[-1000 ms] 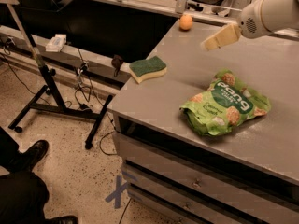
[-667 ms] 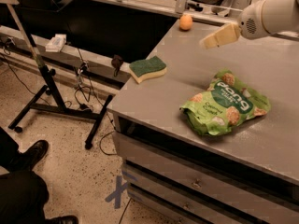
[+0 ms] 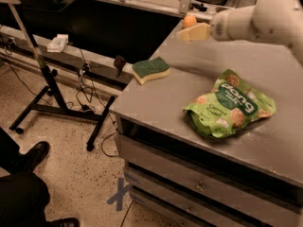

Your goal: Move orange near sponge

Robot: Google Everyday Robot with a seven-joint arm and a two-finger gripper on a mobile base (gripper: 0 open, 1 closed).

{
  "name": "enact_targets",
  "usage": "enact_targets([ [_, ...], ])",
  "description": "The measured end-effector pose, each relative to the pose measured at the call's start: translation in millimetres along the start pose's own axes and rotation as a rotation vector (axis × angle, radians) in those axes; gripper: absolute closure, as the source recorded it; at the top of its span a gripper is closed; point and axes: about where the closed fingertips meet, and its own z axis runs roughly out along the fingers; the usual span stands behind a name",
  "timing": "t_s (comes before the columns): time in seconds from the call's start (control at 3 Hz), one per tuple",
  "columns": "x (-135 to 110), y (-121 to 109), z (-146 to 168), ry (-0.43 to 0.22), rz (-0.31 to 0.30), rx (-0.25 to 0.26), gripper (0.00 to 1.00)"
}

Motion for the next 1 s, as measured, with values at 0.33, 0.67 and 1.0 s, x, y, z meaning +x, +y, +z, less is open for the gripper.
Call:
enact_targets([
  [0.33, -24, -8, 52, -0.082, -0.003, 0.008, 0.00],
  [0.67, -40, -11, 87, -0.100, -0.054, 0.032, 0.00],
  [1.0, -43, -16, 114, -0.069, -0.122, 0.073, 0.00],
])
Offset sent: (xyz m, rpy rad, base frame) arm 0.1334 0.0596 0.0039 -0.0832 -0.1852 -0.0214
